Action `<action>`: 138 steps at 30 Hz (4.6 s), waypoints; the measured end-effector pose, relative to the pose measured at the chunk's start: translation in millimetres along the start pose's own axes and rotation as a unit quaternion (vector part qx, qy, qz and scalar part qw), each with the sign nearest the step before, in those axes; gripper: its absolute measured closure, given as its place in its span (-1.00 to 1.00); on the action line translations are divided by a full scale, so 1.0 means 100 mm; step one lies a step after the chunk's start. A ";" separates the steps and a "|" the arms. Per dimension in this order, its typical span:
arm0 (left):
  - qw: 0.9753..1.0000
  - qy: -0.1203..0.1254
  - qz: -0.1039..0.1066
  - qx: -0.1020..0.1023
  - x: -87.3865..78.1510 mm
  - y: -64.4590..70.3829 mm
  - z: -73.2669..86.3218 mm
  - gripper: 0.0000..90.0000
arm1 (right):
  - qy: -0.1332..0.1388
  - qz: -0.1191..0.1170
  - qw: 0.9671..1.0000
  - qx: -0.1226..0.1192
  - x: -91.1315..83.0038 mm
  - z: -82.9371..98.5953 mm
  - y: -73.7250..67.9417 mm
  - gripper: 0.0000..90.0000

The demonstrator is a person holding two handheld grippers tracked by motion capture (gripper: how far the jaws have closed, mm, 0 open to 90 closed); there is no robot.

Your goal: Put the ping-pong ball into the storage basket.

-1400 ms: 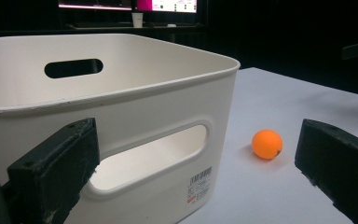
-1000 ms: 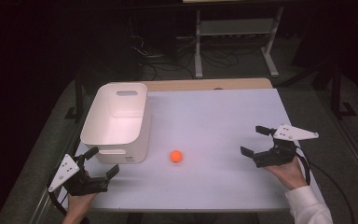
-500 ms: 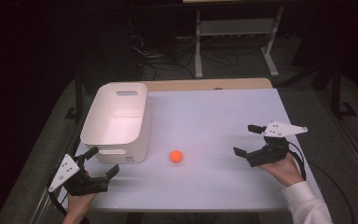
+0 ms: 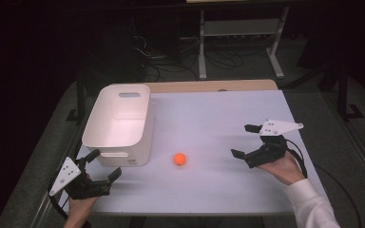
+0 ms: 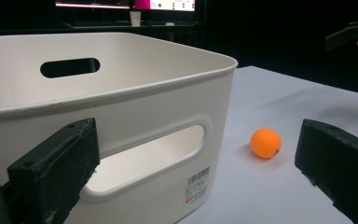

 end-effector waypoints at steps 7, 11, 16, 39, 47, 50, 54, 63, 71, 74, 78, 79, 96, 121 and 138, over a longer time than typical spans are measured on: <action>1.000 0.001 0.000 0.001 0.00 0.00 0.00 -1.00 | -0.010 -0.007 1.000 -0.009 0.06 -0.07 -0.03 -1.00; 1.000 0.000 0.000 0.004 -0.01 0.00 0.00 -1.00 | -0.015 -0.011 1.000 -0.015 0.10 -0.11 -0.05 -1.00; 1.000 -0.001 0.001 0.004 -0.01 0.00 0.00 -1.00 | -0.026 -0.021 0.999 -0.025 0.19 -0.18 -0.09 -1.00; 1.000 0.003 0.006 0.005 -0.02 0.01 -0.01 -1.00 | -0.078 -0.053 0.994 -0.046 0.54 -0.32 -0.26 -1.00; 1.000 -0.002 0.008 0.009 -0.03 0.01 -0.01 -1.00 | -0.095 -0.064 0.992 -0.060 0.69 -0.34 -0.29 -1.00; 1.000 -0.001 0.009 0.009 -0.03 0.01 -0.01 -1.00 | -0.102 -0.069 0.990 -0.063 0.74 -0.34 -0.31 -1.00; 1.000 0.001 0.008 0.007 -0.03 0.01 -0.01 -1.00 | -0.108 -0.074 0.989 -0.064 0.78 -0.36 -0.33 -1.00; 1.000 0.004 0.008 0.005 -0.03 0.01 -0.01 -1.00 | -0.126 -0.088 0.986 -0.064 0.89 -0.37 -0.39 -1.00; 1.000 0.003 0.009 0.005 -0.03 0.01 -0.01 -1.00 | -0.139 -0.094 0.984 -0.058 0.96 -0.43 -0.43 -0.99; 1.000 0.004 0.009 0.004 -0.03 0.01 -0.01 -1.00 | -0.143 -0.097 0.983 -0.055 0.98 -0.43 -0.44 -0.99; 1.000 0.003 0.010 0.004 -0.03 0.01 -0.01 -1.00 | -0.150 -0.101 0.982 -0.058 1.03 -0.44 -0.46 -0.99; 1.000 0.003 0.010 0.004 -0.03 0.01 -0.01 -1.00 | -0.152 -0.101 0.981 -0.059 1.03 -0.45 -0.47 -0.99; 1.000 0.005 0.012 0.002 -0.04 0.02 -0.02 -1.00 | -0.192 -0.121 0.972 -0.061 1.22 -0.51 -0.57 -0.99; 1.000 0.003 0.014 0.004 -0.04 0.02 -0.01 -1.00 | -0.249 -0.134 0.956 -0.073 1.57 -0.39 -0.64 -0.99; 1.000 -0.001 0.016 0.007 -0.04 0.02 -0.01 -1.00 | -0.268 -0.141 0.950 -0.073 1.78 -0.29 -0.63 -0.98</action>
Point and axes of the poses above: each handheld gripper's, and its own axes: x roughly forward along the jaws, z roughly out of its underside, y roughly to its right, the point moved 3 cm from there along x, roughly forward along the jaws, and after that the axes turned 5 degrees about x, right-handed, at the moved point
